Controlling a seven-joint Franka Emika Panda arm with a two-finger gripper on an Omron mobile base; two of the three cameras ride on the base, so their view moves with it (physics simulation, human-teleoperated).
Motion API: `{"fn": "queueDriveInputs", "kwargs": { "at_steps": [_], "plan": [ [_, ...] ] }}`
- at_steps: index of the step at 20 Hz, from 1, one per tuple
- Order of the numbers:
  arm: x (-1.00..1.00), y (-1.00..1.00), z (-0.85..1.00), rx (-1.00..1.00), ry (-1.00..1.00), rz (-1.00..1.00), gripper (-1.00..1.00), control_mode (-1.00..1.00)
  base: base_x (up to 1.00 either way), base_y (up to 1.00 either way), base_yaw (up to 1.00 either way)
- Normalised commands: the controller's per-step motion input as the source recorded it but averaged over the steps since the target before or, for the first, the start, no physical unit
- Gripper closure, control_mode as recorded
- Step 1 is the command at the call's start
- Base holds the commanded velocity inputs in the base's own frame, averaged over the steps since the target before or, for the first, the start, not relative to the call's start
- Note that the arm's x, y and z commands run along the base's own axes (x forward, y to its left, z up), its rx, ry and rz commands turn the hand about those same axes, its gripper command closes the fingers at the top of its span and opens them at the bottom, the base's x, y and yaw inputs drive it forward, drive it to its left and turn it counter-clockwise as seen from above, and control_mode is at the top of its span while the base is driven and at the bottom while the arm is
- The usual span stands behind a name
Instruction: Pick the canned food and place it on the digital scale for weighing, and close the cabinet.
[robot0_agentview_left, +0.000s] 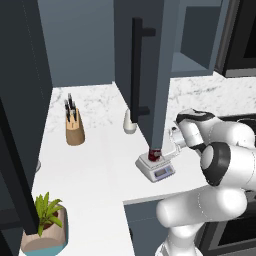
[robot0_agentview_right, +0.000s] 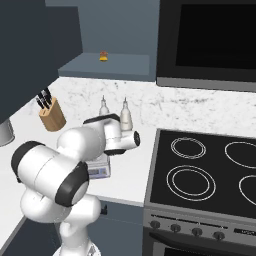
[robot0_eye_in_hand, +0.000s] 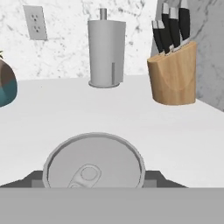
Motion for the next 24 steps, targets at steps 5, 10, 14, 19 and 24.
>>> {"fn": "queueDriveInputs", "kwargs": {
  "at_steps": [5, 10, 14, 19, 24],
  "plan": [
    [0.00, 0.00, -0.09, 0.00, 0.00, 0.00, -1.00, -1.00, 0.00, 0.00, 0.00],
    [-0.07, 0.00, 0.00, 0.00, -0.01, 0.00, -1.00, -1.00, 0.00, 0.00, 0.00],
    [-0.12, 0.00, 0.05, 0.00, -0.05, 0.00, -1.00, -1.00, 0.00, 0.00, 0.00],
    [0.00, -0.09, 0.00, 0.00, -0.01, 0.00, -1.00, -1.00, 0.00, 0.00, 0.00],
    [0.00, -0.12, 0.00, 0.00, -0.01, 0.00, -1.00, -1.00, 0.00, 0.00, 0.00]
  ]
}}
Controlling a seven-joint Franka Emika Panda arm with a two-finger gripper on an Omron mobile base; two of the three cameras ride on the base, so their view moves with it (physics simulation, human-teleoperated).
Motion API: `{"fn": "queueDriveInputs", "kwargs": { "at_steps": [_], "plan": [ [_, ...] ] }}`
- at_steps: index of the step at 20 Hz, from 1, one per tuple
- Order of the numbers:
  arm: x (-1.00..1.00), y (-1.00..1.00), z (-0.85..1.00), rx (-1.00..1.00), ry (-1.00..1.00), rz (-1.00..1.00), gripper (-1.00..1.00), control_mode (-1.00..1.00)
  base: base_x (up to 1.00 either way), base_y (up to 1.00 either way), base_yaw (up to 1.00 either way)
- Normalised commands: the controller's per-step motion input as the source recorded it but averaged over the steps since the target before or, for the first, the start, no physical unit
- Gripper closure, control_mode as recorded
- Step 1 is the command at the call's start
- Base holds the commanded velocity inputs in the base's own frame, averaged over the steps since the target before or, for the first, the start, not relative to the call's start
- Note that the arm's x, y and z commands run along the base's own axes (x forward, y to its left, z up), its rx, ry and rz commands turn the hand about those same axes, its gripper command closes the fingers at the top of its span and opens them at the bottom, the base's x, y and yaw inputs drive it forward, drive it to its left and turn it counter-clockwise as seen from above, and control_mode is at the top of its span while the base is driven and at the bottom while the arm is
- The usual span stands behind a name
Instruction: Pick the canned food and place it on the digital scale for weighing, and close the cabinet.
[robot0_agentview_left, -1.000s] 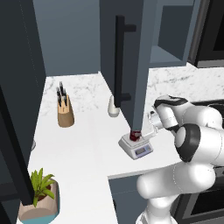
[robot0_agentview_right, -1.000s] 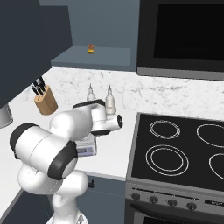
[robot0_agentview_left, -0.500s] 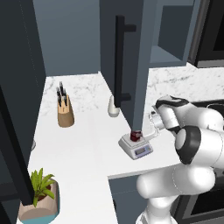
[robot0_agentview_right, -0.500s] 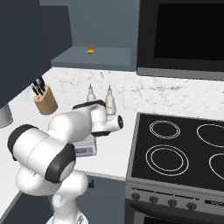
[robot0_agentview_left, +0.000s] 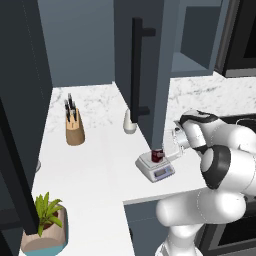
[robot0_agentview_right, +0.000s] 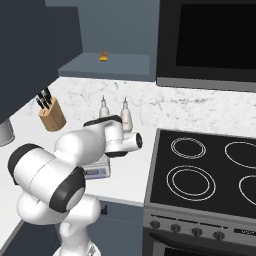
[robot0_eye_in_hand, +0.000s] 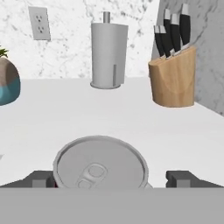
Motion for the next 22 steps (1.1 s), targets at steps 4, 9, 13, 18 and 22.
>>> {"fn": "queueDriveInputs", "kwargs": {
  "at_steps": [4, 9, 13, 18, 22],
  "plan": [
    [0.00, -0.02, -0.01, 0.00, -0.03, 0.00, -1.00, -1.00, 0.00, 0.00, 0.00],
    [0.00, -0.01, -0.01, 0.00, -0.07, 0.00, -1.00, -1.00, 0.00, 0.00, 0.00],
    [0.00, -0.01, -0.19, 0.00, -0.18, 0.00, -1.00, -1.00, 0.00, 0.00, 0.00],
    [0.00, -0.02, -0.07, 0.00, -0.19, 0.00, -1.00, -1.00, 0.00, 0.00, 0.00],
    [-0.05, -0.19, 0.00, 0.00, 0.00, 0.00, -1.00, -1.00, 0.00, 0.00, 0.00]
  ]
}}
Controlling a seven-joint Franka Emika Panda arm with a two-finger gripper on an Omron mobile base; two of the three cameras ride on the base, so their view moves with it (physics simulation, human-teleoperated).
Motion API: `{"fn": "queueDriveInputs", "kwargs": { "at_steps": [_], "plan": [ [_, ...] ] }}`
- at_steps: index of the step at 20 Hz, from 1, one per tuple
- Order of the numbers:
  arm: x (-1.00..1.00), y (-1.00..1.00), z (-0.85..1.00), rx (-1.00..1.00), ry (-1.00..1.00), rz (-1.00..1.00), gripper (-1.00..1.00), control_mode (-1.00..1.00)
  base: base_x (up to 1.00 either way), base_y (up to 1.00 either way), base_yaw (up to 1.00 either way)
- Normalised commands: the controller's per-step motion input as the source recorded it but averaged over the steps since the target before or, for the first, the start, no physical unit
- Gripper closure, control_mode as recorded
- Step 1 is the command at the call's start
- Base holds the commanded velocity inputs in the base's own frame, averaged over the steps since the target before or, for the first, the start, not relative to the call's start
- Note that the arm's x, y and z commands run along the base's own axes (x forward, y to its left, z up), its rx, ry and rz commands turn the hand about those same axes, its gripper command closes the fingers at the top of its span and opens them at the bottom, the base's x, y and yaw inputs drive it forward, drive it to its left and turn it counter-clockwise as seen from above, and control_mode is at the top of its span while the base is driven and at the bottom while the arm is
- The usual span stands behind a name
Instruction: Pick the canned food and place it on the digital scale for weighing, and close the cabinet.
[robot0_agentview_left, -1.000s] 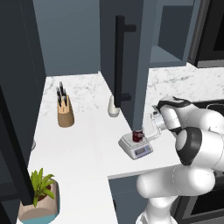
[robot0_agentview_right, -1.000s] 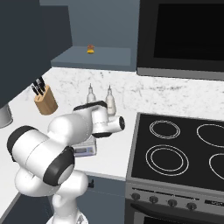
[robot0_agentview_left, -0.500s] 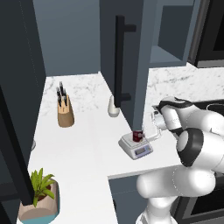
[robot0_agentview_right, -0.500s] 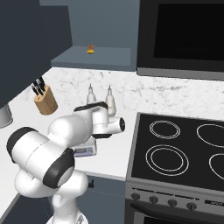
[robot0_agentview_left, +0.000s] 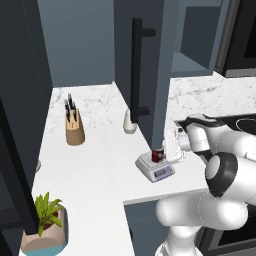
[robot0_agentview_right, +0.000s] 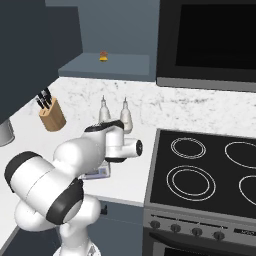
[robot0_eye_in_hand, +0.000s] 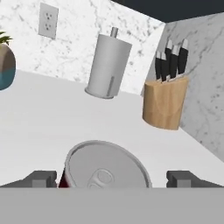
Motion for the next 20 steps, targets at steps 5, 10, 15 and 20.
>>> {"fn": "queueDriveInputs", "kwargs": {
  "at_steps": [5, 10, 15, 20],
  "plan": [
    [-0.05, -0.09, 0.00, 0.00, -0.03, 0.00, -1.00, -1.00, 0.00, 0.00, 0.00],
    [0.00, -0.03, 0.00, 0.00, -0.12, 0.00, -1.00, -1.00, 0.00, 0.00, 0.00],
    [-0.43, -0.23, 0.25, 0.00, -0.20, 0.00, -1.00, -1.00, 0.00, 0.00, 0.00],
    [-0.81, -0.01, 0.96, -0.01, -0.32, 0.00, -1.00, -1.00, 0.00, 0.00, 0.00]
  ]
}}
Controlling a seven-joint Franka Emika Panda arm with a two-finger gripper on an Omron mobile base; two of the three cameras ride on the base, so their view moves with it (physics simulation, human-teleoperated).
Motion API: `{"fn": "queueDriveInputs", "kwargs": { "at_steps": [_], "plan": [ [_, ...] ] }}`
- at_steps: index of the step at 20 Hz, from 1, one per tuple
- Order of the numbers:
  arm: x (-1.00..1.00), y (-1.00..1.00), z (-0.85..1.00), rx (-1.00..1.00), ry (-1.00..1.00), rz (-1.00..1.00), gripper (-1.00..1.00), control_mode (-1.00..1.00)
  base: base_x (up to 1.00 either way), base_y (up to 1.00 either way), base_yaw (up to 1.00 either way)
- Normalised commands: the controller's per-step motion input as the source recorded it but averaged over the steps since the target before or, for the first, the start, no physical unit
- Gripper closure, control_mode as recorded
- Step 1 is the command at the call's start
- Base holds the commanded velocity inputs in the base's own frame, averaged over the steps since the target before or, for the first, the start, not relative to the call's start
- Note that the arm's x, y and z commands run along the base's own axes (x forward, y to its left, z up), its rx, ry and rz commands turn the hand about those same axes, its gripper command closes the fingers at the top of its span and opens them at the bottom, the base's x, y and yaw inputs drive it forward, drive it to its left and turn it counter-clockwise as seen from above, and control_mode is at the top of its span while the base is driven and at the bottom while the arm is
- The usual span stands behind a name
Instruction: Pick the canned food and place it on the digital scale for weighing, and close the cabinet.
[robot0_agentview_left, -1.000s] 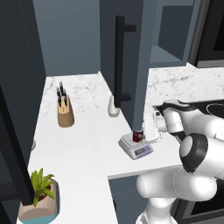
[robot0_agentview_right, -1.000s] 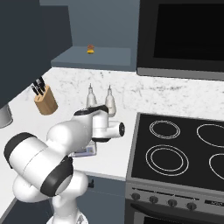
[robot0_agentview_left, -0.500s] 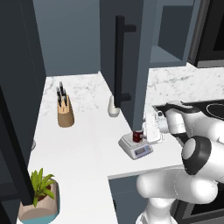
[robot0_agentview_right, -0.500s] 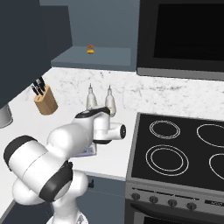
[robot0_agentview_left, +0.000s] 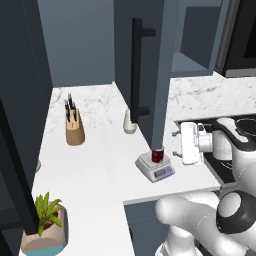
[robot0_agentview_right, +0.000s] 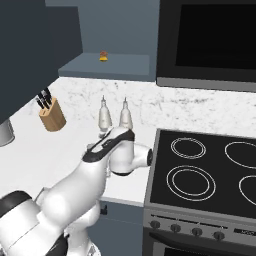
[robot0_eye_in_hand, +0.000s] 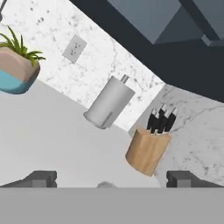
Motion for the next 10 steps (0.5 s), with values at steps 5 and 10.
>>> {"fn": "queueDriveInputs", "kwargs": {
  "at_steps": [5, 10],
  "plan": [
    [-0.89, 0.00, 1.00, 0.00, -0.22, 0.00, -1.00, -1.00, 0.00, 0.00, 0.00],
    [-0.99, 0.00, 1.00, 0.00, -0.11, 0.00, -1.00, -1.00, 0.00, 0.00, 0.00]
  ]
}}
